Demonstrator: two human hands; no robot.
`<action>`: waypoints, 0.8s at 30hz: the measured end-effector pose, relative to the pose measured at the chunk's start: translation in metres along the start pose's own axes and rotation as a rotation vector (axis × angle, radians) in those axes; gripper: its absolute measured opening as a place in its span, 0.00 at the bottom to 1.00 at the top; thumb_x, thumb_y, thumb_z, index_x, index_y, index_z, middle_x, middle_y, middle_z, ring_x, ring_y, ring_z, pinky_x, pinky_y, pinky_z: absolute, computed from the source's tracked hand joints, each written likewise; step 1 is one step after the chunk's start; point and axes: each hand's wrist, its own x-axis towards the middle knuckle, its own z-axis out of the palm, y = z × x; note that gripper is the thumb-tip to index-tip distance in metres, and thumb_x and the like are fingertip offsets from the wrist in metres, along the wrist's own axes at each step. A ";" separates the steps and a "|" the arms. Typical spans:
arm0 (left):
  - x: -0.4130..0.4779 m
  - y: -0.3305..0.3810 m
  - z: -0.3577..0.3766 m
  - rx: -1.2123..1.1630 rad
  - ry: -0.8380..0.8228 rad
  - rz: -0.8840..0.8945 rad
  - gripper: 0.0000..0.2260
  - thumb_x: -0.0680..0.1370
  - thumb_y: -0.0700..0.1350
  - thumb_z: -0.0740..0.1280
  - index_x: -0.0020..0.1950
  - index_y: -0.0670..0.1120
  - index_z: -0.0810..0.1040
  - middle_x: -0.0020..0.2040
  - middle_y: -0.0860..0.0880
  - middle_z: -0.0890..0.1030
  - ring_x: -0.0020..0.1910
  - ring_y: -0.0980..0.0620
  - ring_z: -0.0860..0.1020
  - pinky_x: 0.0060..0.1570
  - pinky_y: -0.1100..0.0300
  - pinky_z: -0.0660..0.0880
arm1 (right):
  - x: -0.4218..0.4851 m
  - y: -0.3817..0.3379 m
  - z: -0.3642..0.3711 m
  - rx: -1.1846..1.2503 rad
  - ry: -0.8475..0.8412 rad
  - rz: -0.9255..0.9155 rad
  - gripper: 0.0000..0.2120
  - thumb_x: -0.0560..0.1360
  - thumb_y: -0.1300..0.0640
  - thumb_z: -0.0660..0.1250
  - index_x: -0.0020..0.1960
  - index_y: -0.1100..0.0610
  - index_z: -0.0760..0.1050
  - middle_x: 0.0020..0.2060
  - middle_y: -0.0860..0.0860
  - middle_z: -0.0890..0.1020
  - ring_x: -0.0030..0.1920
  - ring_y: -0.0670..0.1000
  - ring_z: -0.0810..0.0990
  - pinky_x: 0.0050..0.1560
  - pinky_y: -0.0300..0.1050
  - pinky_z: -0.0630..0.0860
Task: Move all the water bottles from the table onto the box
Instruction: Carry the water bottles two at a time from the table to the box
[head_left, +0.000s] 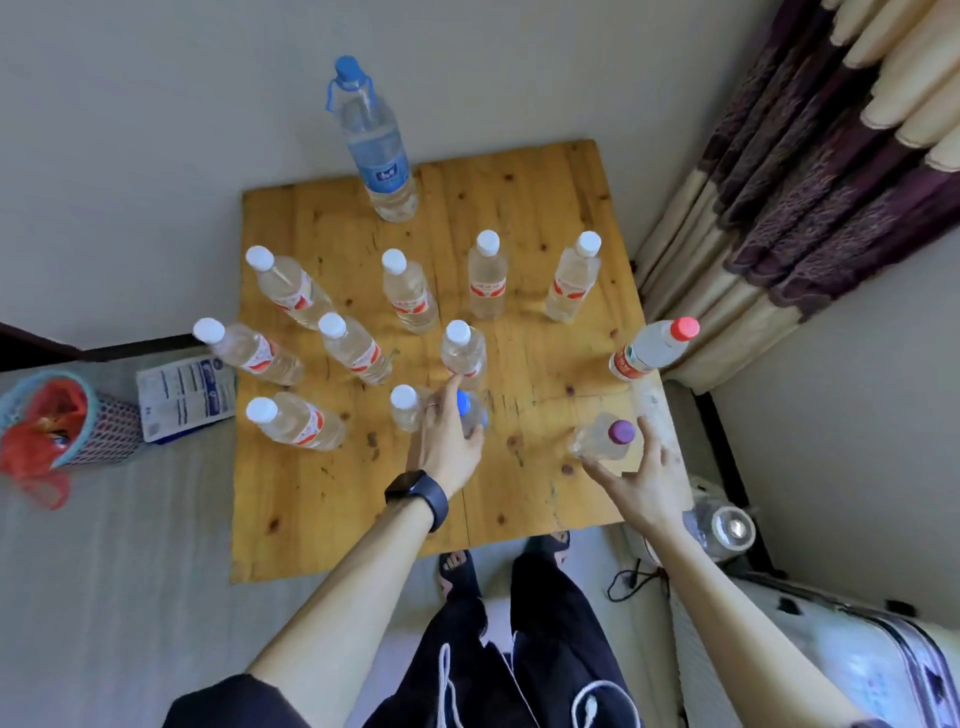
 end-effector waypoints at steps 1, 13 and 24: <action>0.001 0.001 0.004 -0.005 0.002 -0.021 0.28 0.78 0.44 0.68 0.75 0.51 0.60 0.63 0.43 0.75 0.57 0.43 0.76 0.45 0.56 0.71 | 0.007 0.002 -0.002 -0.024 -0.030 -0.022 0.49 0.67 0.33 0.73 0.79 0.49 0.55 0.75 0.53 0.67 0.74 0.53 0.65 0.64 0.40 0.63; -0.018 0.027 0.031 0.088 -0.057 -0.066 0.19 0.77 0.47 0.71 0.61 0.46 0.64 0.55 0.44 0.76 0.44 0.40 0.78 0.40 0.46 0.77 | 0.047 -0.002 -0.003 -0.007 -0.312 -0.166 0.26 0.71 0.46 0.77 0.64 0.47 0.69 0.51 0.45 0.81 0.40 0.37 0.78 0.37 0.25 0.69; -0.025 0.024 0.055 0.023 -0.053 -0.043 0.29 0.72 0.54 0.74 0.68 0.54 0.63 0.63 0.55 0.77 0.55 0.48 0.79 0.45 0.53 0.77 | 0.037 -0.001 0.033 0.015 -0.282 -0.291 0.43 0.68 0.51 0.77 0.76 0.45 0.58 0.72 0.50 0.68 0.69 0.56 0.71 0.63 0.55 0.75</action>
